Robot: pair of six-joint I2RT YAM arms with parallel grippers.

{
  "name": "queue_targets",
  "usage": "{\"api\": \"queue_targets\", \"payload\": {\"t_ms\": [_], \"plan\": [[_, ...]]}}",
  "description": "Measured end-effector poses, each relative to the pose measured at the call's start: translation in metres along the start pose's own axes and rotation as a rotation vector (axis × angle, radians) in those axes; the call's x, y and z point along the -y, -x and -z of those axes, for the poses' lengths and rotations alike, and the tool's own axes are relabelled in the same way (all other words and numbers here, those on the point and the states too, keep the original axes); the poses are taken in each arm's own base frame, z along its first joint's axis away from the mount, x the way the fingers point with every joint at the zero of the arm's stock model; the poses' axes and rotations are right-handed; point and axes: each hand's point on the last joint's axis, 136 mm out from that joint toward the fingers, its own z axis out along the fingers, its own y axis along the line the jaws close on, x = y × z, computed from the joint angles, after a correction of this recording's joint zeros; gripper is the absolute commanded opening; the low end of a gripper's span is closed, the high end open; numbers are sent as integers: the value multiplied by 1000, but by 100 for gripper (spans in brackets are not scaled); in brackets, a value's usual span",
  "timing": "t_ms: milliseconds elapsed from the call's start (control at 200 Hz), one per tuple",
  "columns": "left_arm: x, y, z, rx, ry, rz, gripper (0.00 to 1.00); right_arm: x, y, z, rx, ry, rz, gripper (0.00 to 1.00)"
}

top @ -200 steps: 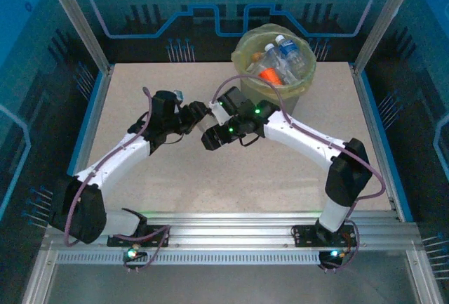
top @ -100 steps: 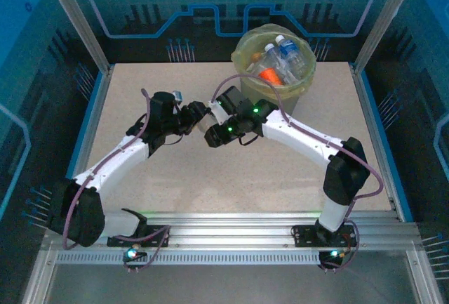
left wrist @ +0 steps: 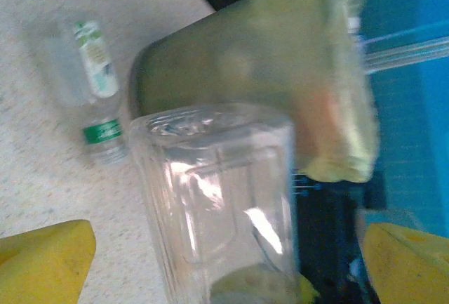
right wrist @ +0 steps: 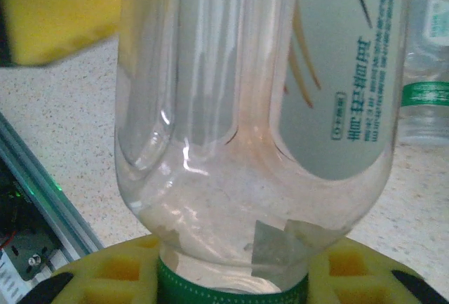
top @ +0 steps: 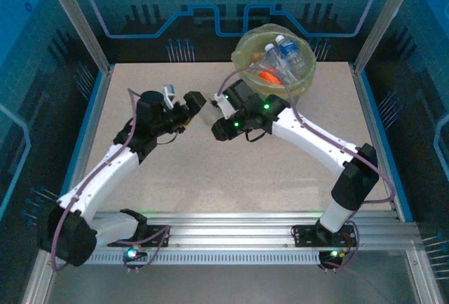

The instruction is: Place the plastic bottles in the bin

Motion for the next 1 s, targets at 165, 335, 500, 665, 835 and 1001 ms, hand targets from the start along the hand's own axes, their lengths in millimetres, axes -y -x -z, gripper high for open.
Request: {"api": "queue_targets", "payload": {"t_ms": [165, 335, 500, 665, 835, 1001], "plan": [[39, 11, 36, 81, -110, -76, 99, 31, 30, 47, 108, -70, -29, 6], [44, 11, 51, 132, -158, -121, 99, 78, 71, 109, 268, -165, -77, 7], [27, 6, 45, 126, -128, -133, 99, 117, 101, 160, 392, -242, -115, 8], [26, 6, 45, 131, -125, -156, 99, 140, 125, 172, 434, -267, -119, 8], [25, 8, 45, 138, -119, -165, 99, 161, 134, 139, 366, -273, -124, 8], [23, 8, 44, 143, -112, -166, 99, 178, 130, 109, 276, -291, -135, 9]]}}
